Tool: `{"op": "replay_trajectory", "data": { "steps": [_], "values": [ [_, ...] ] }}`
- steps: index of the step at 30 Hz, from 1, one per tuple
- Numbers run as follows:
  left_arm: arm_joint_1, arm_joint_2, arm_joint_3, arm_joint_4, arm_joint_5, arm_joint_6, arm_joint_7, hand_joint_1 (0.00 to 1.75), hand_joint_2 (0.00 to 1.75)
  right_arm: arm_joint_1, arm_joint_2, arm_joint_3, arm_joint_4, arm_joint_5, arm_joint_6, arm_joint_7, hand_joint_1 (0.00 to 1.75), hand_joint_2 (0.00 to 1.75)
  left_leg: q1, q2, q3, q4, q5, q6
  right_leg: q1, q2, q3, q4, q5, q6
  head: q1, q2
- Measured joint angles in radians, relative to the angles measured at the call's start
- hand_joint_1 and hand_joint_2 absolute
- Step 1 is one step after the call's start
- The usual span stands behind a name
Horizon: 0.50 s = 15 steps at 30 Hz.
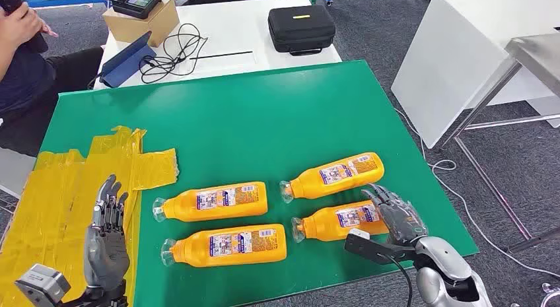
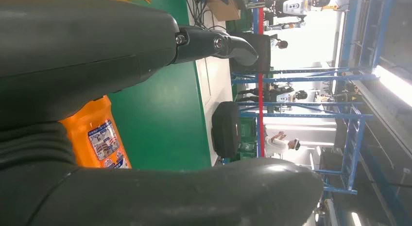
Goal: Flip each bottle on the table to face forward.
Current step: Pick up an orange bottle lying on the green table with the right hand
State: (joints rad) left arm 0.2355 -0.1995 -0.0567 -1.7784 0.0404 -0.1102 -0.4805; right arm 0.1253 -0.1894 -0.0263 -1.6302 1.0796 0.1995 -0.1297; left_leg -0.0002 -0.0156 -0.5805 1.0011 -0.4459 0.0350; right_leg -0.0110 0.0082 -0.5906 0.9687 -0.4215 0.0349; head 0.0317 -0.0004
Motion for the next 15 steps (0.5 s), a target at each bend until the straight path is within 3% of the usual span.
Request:
{"op": "replay_trajectory", "data": {
  "steps": [15],
  "values": [
    [0.0, -0.003, 0.014, 0.0, 0.0, 0.006, 0.005, 0.0, 0.0, -0.051, 0.014, 0.001, 0.098, 0.027, 0.006, 0.006, 0.0, 1.75, 0.0, 0.0, 0.0, 0.0, 0.0, 0.0, 0.0, 0.0, 0.0, 0.0, 0.0, 0.0, 0.0, 0.0]
  ]
}}
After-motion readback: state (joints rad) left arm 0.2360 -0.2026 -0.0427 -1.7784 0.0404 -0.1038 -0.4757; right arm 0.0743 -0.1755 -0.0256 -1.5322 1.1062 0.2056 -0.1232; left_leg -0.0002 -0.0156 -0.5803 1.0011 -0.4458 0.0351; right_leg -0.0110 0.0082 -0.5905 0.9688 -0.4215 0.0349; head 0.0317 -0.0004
